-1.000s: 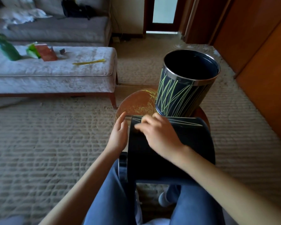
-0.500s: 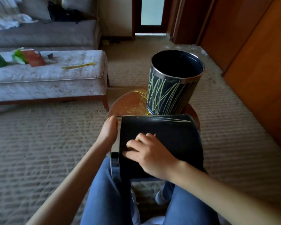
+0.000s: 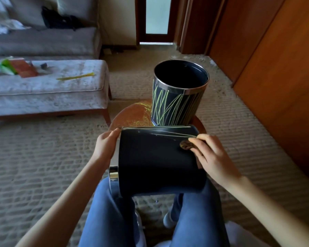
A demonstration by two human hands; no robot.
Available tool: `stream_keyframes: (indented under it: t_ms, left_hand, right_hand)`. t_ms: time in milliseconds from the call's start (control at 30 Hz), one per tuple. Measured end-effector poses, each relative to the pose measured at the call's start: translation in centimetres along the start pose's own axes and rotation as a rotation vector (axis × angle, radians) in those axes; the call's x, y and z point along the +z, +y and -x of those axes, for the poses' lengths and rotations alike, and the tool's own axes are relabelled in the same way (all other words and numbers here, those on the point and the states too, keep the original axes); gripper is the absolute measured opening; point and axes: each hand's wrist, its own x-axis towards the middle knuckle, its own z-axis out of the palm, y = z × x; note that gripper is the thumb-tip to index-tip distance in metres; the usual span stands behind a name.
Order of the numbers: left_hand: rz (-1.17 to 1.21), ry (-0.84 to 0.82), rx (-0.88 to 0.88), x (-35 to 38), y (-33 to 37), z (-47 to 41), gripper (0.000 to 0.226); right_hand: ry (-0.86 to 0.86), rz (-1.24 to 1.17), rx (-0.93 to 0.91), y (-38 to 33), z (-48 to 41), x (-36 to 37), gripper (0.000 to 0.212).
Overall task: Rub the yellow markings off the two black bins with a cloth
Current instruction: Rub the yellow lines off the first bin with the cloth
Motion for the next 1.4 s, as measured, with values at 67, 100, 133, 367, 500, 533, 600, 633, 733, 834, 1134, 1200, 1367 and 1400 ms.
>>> stream_keyframes:
  t_ms: [67, 100, 133, 367, 500, 533, 600, 633, 733, 834, 1134, 1200, 1367, 1400]
  left_hand:
    - [-0.014, 0.013, 0.058, -0.2, -0.6, 0.4, 0.043]
    - [-0.021, 0.013, 0.085, -0.3, -1.0, 0.7, 0.044]
    - [-0.027, 0.01, 0.114, -0.3, -1.1, 1.2, 0.043]
    - [-0.158, -0.114, 0.072, -0.3, -0.8, -2.6, 0.055]
    - [-0.217, -0.134, 0.112, -0.7, -2.3, -4.0, 0.068]
    - [-0.215, -0.134, 0.119, -0.6, -2.0, -3.4, 0.064]
    - [-0.198, -0.14, 0.132, -0.4, -1.3, -2.4, 0.06]
    - [-0.188, -0.131, 0.126, -0.3, -1.0, -2.1, 0.059]
    - [-0.168, -0.079, 0.106, 0.3, -0.1, -1.6, 0.051]
    - [-0.178, -0.085, 0.091, 0.4, 0.2, -2.0, 0.068]
    - [-0.159, -0.122, 0.091, 0.2, -0.6, -2.1, 0.066]
    - [-0.142, -0.12, 0.088, 0.2, -0.7, -2.1, 0.066]
    - [-0.118, -0.155, 0.047, 0.1, -1.4, -3.6, 0.056]
    - [-0.107, -0.164, 0.03, 0.1, -1.6, -4.0, 0.058]
  right_hand:
    - [-0.002, 0.016, -0.042, -0.2, 0.2, 0.6, 0.021]
    - [0.001, 0.026, -0.058, -0.3, 0.6, 0.8, 0.02]
    - [0.005, 0.037, -0.068, -0.5, 1.0, 0.9, 0.02]
    - [-0.039, 0.127, -0.177, -1.1, 5.3, 0.8, 0.034]
    - [-0.029, 0.167, -0.154, 0.7, 1.7, 0.4, 0.034]
    - [-0.033, 0.172, -0.113, 1.2, 0.3, 0.9, 0.036]
    - [-0.074, 0.173, -0.03, 2.0, -2.4, 2.1, 0.04]
    - [-0.096, 0.162, -0.002, 2.3, -3.4, 2.7, 0.041]
    - [-0.082, 0.12, 0.045, 1.7, -3.6, 3.3, 0.041]
    - [-0.013, 0.079, 0.041, -0.6, 0.8, 2.2, 0.04]
    - [-0.073, 0.055, -0.032, 0.1, -2.5, 3.6, 0.039]
    - [-0.155, 0.059, -0.012, 0.8, -5.3, 4.5, 0.04]
    - [-0.101, 0.02, -0.028, -1.0, -3.1, 3.4, 0.027]
    - [-0.073, 0.004, -0.043, -1.6, -1.4, 2.9, 0.027]
